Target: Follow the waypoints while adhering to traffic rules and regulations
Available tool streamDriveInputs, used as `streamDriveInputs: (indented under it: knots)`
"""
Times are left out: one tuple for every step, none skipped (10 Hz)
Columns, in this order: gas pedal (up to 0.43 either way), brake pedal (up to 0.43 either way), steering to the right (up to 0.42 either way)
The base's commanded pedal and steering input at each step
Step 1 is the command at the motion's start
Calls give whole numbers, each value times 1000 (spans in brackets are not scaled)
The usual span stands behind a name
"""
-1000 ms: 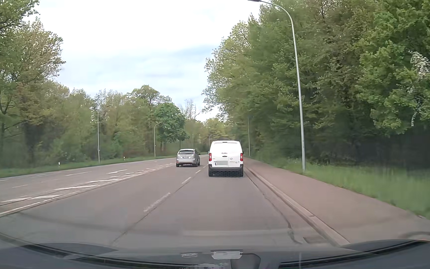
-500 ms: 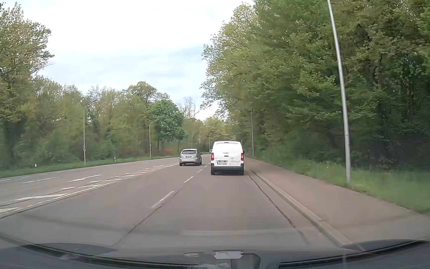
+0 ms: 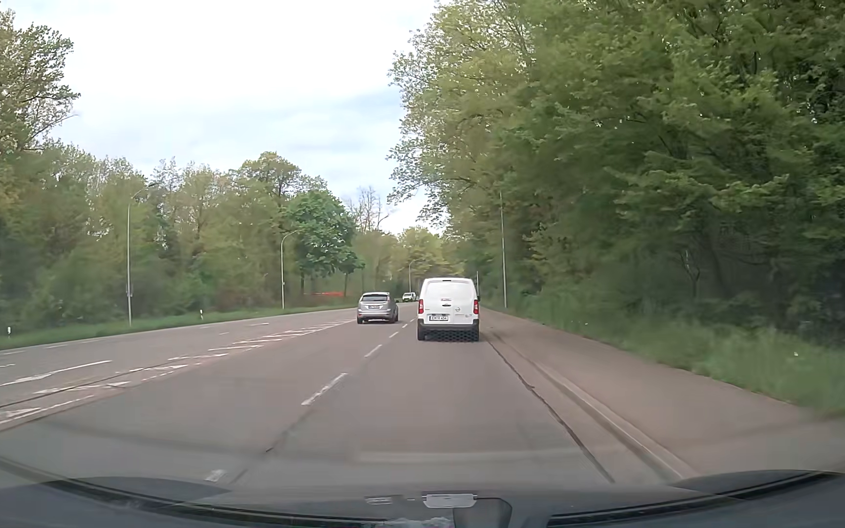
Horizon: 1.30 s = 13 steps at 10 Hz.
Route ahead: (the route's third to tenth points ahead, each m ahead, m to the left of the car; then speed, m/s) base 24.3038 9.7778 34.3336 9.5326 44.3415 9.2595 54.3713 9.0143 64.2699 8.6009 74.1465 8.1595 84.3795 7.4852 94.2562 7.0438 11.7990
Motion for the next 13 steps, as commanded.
streamDriveInputs:
  knots:
    - [130,0,0]
    - [130,0,0]
    - [130,0,0]
    - [130,0,0]
    - [130,0,0]
    - [130,0,0]
    - [130,0,0]
    - [130,0,0]
    - [130,0,0]
    - [130,0,0]
    - [130,0,0]
    - [130,0,0]
    - [130,0,0]
